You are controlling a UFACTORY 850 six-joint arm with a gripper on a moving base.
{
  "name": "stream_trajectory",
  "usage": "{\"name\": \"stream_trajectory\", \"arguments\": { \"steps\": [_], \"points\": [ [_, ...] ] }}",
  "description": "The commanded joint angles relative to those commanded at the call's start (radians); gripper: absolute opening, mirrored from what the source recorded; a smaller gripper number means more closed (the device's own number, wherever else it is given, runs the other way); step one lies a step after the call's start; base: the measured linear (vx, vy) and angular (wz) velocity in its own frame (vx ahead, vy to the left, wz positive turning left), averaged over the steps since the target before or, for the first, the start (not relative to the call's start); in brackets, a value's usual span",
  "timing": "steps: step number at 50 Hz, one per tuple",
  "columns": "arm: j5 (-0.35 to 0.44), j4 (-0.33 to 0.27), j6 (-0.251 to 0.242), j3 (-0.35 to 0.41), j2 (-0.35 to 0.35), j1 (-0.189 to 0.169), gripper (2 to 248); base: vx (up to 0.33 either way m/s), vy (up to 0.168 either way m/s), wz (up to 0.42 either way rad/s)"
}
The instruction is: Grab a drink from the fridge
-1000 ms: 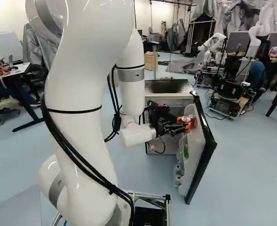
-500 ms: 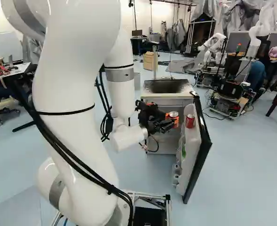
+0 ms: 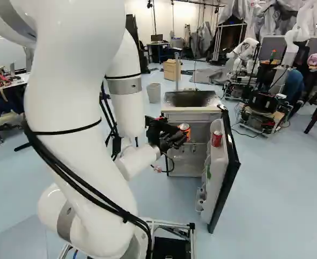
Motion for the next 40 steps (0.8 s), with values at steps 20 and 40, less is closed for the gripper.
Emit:
{"name": "stream_trajectory", "arguments": {
  "steps": [20, 40],
  "points": [
    [0.018, -0.148, 0.000, 0.020, 0.036, 0.057, 88, 0.000, 0.000, 0.000],
    [-0.019, -0.191, 0.000, 0.030, 0.103, 0.059, 88, 0.000, 0.000, 0.000]
  ]
}}
